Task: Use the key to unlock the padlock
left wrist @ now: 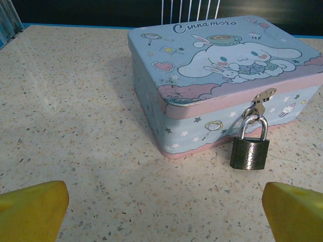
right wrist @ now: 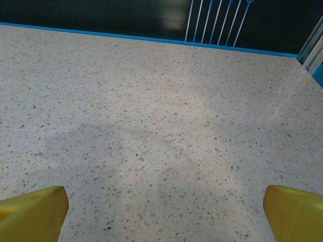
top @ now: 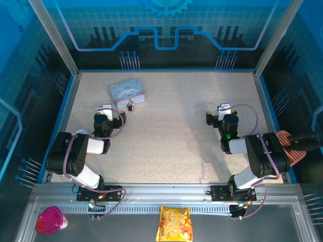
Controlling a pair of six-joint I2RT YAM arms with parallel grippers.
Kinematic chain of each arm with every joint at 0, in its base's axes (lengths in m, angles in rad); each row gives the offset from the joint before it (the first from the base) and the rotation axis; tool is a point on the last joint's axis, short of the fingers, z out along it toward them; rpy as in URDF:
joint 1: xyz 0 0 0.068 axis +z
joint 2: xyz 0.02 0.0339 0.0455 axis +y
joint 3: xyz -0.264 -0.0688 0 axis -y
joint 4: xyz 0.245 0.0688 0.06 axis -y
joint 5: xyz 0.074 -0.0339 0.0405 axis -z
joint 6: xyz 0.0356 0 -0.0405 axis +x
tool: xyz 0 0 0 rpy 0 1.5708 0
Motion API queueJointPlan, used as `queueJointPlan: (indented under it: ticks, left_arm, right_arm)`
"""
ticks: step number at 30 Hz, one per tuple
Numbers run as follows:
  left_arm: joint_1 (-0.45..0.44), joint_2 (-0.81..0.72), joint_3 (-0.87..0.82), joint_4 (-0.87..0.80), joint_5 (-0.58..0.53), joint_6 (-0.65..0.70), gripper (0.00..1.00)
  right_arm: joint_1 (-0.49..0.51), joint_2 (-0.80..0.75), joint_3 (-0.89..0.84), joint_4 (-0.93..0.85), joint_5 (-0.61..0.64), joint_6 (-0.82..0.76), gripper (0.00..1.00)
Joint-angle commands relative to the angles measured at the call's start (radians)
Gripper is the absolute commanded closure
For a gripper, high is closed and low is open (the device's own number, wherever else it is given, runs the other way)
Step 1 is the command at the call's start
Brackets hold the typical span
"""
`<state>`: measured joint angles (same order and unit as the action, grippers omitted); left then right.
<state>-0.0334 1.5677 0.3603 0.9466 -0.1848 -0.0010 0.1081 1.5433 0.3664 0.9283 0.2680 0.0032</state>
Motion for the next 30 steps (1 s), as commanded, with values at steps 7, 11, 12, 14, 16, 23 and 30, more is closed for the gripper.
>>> queueJointPlan:
  ticks: [7,11,12,14,16,23,30]
  left_arm:
    - [0.012,-0.013,0.017,-0.002,0.027,-0.005,0.01]
    - [0.012,-0.012,0.017,-0.002,0.026,-0.004,0.01]
    - [0.011,-0.012,0.017,-0.003,0.027,-0.004,0.01]
    - [0.011,-0.013,0.016,-0.003,0.026,-0.004,0.01]
    - [0.012,-0.012,0.016,-0.002,0.026,-0.005,0.01]
    - [0.010,-0.015,0.002,0.020,0.067,0.006,0.01]
    - [0.006,-0.247,-0.109,0.019,0.135,0.026,0.01]
  right_arm:
    - [-0.001,0.006,0.010,0.022,-0.006,0.002,0.00]
    - [-0.002,0.006,0.008,0.022,-0.005,0.001,0.00]
    - [-0.002,0.006,0.009,0.020,-0.006,0.002,0.00]
    - [-0.003,0.006,0.011,0.018,-0.009,0.004,0.00]
    - [-0.003,0.006,0.011,0.018,-0.009,0.003,0.00]
    - [0.011,-0.017,-0.021,0.066,-0.027,-0.027,0.01]
    - [0.080,-0.185,-0.051,-0.017,-0.004,-0.106,0.00]
